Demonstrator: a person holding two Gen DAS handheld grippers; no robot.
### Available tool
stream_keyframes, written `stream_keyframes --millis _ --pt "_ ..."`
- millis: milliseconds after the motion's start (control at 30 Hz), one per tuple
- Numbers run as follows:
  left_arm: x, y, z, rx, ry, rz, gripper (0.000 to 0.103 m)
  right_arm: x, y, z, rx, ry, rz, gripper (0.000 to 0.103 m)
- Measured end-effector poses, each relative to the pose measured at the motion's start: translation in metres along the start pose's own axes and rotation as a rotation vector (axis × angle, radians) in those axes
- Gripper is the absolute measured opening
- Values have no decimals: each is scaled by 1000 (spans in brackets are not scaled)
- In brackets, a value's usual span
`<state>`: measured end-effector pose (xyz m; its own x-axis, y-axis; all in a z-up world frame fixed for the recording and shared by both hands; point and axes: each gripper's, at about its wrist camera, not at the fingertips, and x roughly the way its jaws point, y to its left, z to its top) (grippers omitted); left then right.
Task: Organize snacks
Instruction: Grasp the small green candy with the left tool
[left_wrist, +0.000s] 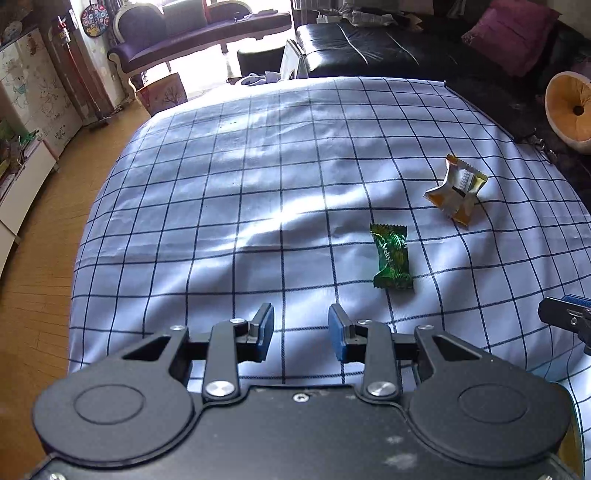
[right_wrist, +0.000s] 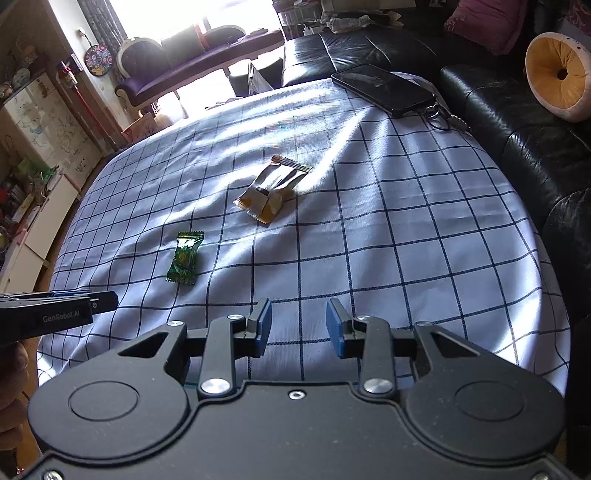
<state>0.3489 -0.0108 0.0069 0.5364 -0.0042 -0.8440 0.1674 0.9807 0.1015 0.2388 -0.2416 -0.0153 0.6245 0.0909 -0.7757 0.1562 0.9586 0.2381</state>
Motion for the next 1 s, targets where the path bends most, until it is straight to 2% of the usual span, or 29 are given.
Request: stream_keyframes --millis 533,733,867,967,1000 --pt "28 -64 36 36 -10 -47 35 20 -15 3 29 33 -26 44" --pt "48 -72 39 50 2 -31 35 21 -16 4 27 35 -30 44" --pt "54 -66 40 24 -14 -38 37 22 -15 4 21 38 -37 44" --pt "55 -57 41 16 -18 -51 27 23 -14 4 17 38 -40 44" --pt "55 -54 41 17 -19 -57 26 23 -13 5 14 39 -42 44"
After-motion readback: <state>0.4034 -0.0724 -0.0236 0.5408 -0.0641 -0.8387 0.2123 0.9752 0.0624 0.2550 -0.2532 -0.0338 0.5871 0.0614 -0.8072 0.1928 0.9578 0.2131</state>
